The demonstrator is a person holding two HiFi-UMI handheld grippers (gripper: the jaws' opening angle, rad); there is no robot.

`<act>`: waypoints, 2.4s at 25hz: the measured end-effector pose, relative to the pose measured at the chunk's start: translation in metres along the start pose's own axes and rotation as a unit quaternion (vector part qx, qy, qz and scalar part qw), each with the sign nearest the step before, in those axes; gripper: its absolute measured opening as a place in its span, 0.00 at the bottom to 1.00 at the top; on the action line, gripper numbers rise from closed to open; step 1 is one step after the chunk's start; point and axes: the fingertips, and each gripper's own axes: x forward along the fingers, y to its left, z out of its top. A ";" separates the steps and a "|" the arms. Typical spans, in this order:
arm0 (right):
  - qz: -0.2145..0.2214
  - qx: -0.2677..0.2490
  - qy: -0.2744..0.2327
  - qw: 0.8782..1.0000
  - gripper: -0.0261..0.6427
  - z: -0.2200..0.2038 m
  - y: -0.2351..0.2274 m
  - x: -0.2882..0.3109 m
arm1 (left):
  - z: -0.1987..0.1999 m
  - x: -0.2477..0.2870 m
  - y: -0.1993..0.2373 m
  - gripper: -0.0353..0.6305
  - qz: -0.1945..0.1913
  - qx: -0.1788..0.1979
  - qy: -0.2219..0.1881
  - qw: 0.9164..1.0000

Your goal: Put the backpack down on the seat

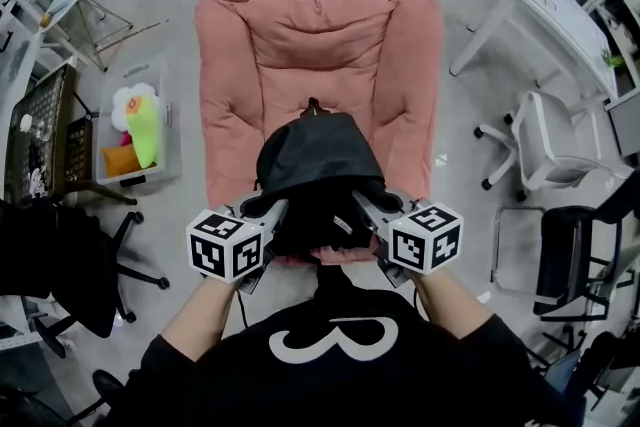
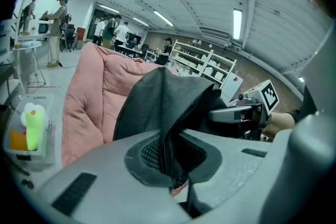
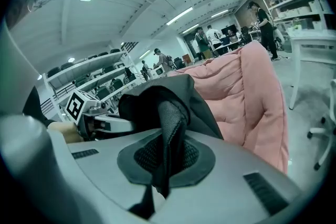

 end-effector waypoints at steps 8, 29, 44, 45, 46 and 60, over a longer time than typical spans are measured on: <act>-0.008 0.000 0.035 0.999 0.06 0.007 -0.057 0.039 | 0.008 0.059 0.034 0.07 0.018 -0.019 0.026 0.999; -0.041 -0.046 0.081 0.995 0.06 -0.016 -0.141 0.129 | -0.012 0.156 0.117 0.08 0.068 -0.020 0.056 0.996; -0.070 -0.064 0.087 0.992 0.30 -0.010 -0.170 0.165 | -0.007 0.184 0.150 0.34 0.075 -0.046 0.065 0.994; -0.070 -0.064 0.088 0.992 0.36 -0.011 -0.169 0.164 | -0.008 0.182 0.151 0.38 0.075 -0.046 0.066 0.994; -0.073 -0.064 0.087 0.991 0.40 -0.012 -0.168 0.163 | -0.009 0.180 0.151 0.41 0.077 -0.043 0.065 0.994; -0.120 -0.047 0.047 0.991 0.45 0.002 -0.134 0.088 | -0.011 0.099 0.125 0.53 0.064 -0.034 0.038 0.997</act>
